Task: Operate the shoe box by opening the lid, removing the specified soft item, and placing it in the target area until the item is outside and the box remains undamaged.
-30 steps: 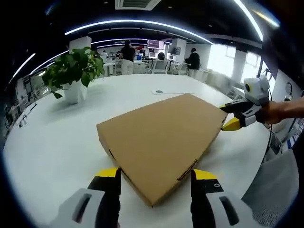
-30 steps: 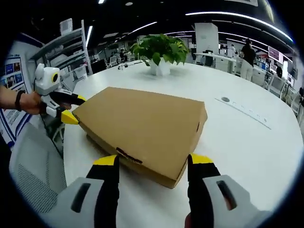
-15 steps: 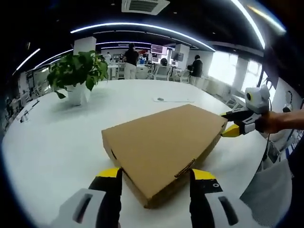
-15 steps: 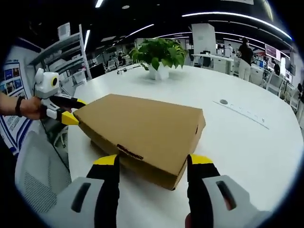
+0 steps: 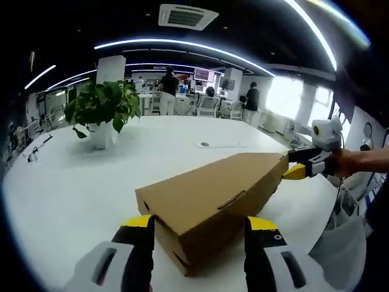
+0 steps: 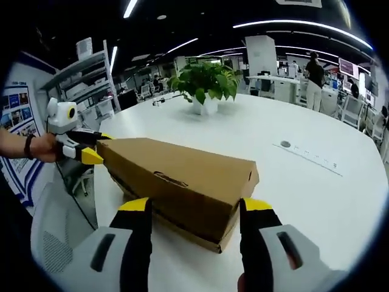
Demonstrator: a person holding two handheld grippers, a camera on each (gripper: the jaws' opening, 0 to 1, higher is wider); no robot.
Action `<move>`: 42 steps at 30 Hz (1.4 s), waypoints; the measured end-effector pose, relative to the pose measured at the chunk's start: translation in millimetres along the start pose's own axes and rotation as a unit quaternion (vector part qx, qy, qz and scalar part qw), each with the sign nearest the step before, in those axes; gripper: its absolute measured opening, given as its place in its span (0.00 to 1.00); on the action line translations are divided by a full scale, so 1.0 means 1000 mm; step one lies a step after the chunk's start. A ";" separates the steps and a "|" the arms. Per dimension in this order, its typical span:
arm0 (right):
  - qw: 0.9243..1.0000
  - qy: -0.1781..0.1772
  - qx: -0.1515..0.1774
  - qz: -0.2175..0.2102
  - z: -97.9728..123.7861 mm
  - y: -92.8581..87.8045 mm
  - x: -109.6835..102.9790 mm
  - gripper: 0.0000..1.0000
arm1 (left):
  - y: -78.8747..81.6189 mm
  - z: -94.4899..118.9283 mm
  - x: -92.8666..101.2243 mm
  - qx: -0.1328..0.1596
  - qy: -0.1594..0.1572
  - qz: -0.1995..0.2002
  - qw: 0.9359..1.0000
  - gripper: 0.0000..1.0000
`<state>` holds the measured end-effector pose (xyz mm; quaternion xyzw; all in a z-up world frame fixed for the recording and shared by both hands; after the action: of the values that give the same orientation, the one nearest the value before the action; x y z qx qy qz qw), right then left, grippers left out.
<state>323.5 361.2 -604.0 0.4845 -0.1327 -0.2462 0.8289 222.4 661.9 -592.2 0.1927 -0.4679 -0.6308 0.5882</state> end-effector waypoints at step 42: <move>0.995 -0.015 0.090 -0.048 -0.004 0.079 0.029 0.54 | 0.062 -0.011 -0.032 0.054 0.093 -0.035 0.994 0.16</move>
<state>371.8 380.7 -538.2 0.5592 -0.1428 -0.2800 0.7671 273.3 695.3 -556.8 0.2981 -0.4379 -0.6042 0.5953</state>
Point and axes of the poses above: the point that each gripper's makers call its tool centre point, and the gripper's own axes: z roughly backward along the fingers, x roughly to its right, y roughly out of its top, the point moved 9 cm from there along z, roughly backward along the fingers, and after that the axes turned 10 degrees about z, right-handed, at the moved point
